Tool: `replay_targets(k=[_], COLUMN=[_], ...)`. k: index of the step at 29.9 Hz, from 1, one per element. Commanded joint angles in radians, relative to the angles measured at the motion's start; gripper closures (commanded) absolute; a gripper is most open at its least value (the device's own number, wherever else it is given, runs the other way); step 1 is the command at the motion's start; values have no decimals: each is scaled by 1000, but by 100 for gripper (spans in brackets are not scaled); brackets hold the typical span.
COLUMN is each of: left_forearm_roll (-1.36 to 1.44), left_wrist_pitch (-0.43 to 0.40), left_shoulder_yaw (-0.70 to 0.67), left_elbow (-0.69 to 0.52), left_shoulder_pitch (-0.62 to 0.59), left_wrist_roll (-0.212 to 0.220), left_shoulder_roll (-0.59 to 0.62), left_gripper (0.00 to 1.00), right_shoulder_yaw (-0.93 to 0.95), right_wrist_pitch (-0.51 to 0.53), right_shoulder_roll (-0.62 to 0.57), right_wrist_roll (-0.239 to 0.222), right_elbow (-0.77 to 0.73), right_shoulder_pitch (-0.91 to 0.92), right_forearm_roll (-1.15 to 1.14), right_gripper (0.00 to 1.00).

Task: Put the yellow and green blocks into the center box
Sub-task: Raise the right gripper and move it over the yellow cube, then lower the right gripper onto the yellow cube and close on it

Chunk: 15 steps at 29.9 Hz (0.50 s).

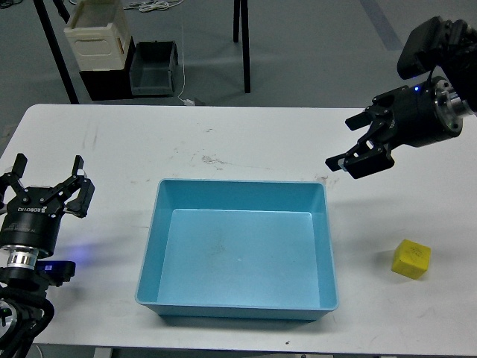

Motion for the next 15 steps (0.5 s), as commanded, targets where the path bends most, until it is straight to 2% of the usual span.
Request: replay_targets(k=[1, 10, 15], left_forearm_roll=[0, 0, 0], left_wrist_pitch=[2, 0, 2], left_shoulder_yaw=[0, 2, 2], left_elbow=[0, 2, 9], left_shoulder_pitch=[-1, -1, -1], left_wrist_roll=[0, 0, 0], left_shoulder_roll=[0, -2, -8], left_gripper=[0, 0, 0], right_shoulder_yaw=[-47, -162, -181], right_wrist_pitch=[0, 0, 0], right_shoulder_roll=[-17, -20, -26], right_wrist_roll=[0, 0, 0], right_elbow=[24, 35, 29], right_shoulder_pitch=[-2, -20, -92], right_forearm_roll=[-76, -153, -156], right_gripper=[1, 1, 1])
